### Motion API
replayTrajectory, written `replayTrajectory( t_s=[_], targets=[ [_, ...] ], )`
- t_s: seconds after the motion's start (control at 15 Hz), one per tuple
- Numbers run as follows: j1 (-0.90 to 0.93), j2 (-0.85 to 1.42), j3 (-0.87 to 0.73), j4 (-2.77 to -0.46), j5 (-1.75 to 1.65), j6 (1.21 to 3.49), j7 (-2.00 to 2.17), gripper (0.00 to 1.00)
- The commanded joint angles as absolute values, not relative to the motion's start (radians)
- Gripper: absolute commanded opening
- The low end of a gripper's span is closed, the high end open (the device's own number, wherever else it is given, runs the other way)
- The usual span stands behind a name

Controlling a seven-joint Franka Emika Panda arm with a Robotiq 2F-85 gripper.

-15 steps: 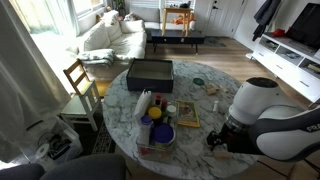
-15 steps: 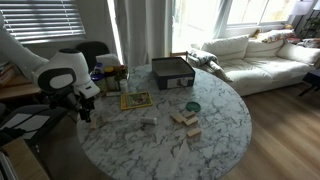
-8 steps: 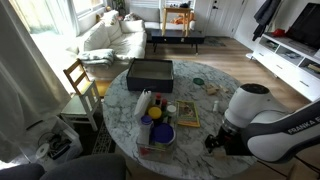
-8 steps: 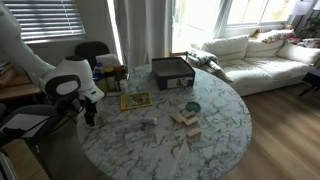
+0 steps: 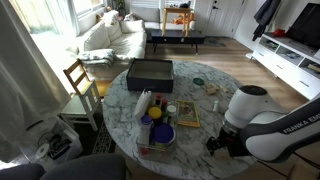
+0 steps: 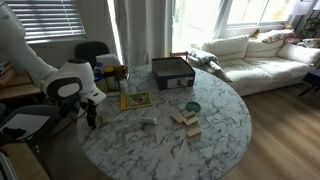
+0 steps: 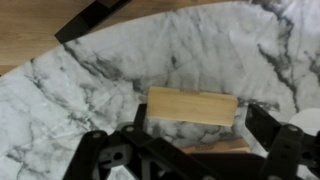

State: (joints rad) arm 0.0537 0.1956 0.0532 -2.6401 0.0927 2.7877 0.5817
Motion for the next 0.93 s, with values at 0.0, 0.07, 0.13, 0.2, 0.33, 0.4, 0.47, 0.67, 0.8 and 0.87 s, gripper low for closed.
replayTrajectory(
  t_s=[0.0, 0.07, 0.13, 0.2, 0.33, 0.4, 0.47, 0.67, 0.8, 0.87],
  targets=[
    [0.07, 0.209, 0.029, -2.634, 0.107, 2.781, 0.53, 1.0],
    [0.069, 0.21, 0.028, -2.632, 0.113, 2.778, 0.525, 1.0],
    [0.068, 0.213, 0.027, -2.63, 0.118, 2.776, 0.525, 0.99],
    [0.068, 0.215, 0.028, -2.629, 0.123, 2.776, 0.522, 0.93],
    [0.07, 0.217, 0.026, -2.627, 0.124, 2.774, 0.52, 0.81],
    [0.069, 0.218, 0.026, -2.627, 0.127, 2.773, 0.518, 0.81],
    [0.068, 0.218, 0.028, -2.626, 0.133, 2.771, 0.514, 0.7],
    [0.075, 0.197, 0.022, -2.627, 0.137, 2.765, 0.534, 0.59],
    [0.087, 0.166, 0.007, -2.633, 0.1, 2.762, 0.543, 0.59],
    [0.098, 0.153, -0.011, -2.633, 0.06, 2.766, 0.553, 0.59]
  ],
)
